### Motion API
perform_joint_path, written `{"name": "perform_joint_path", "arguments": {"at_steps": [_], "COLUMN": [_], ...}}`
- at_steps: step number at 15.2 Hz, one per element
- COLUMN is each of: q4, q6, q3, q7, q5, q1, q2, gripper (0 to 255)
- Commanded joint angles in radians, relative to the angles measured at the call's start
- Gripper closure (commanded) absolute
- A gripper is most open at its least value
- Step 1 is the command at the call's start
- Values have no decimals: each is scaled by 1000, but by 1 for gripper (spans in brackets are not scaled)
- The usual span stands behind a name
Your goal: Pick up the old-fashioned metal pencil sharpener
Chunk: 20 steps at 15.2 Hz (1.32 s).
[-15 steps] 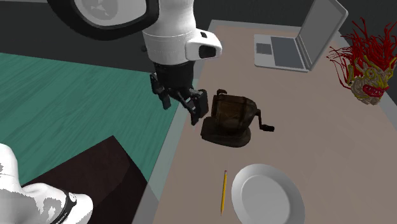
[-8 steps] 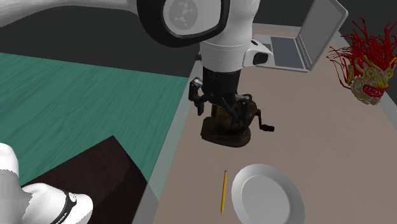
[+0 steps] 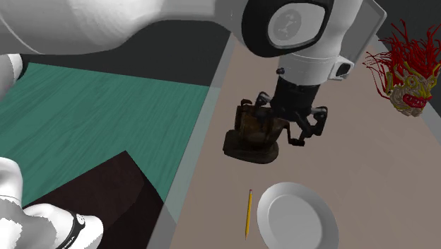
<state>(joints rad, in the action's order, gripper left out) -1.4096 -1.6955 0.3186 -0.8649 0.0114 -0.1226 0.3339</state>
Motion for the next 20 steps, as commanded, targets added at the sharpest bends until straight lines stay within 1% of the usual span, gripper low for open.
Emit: {"name": "perform_joint_path", "arguments": {"at_steps": [1, 3, 4, 11, 13, 14, 20], "q4": [150, 325, 361, 225, 225, 222, 221], "q6": [43, 101, 113, -2, -2, -4, -4], "q3": [-3, -10, -13, -14, -14, -14, -14], "q7": [-45, -83, -89, -81, -81, -81, -81], "q5": [-25, -48, -51, -46, -46, -46, -46], "q1": [-30, -67, -75, -61, -61, -60, -60], "q2": [111, 232, 255, 235, 235, 234, 233], "gripper": [0, 0, 0, 0, 0, 255, 255]}}
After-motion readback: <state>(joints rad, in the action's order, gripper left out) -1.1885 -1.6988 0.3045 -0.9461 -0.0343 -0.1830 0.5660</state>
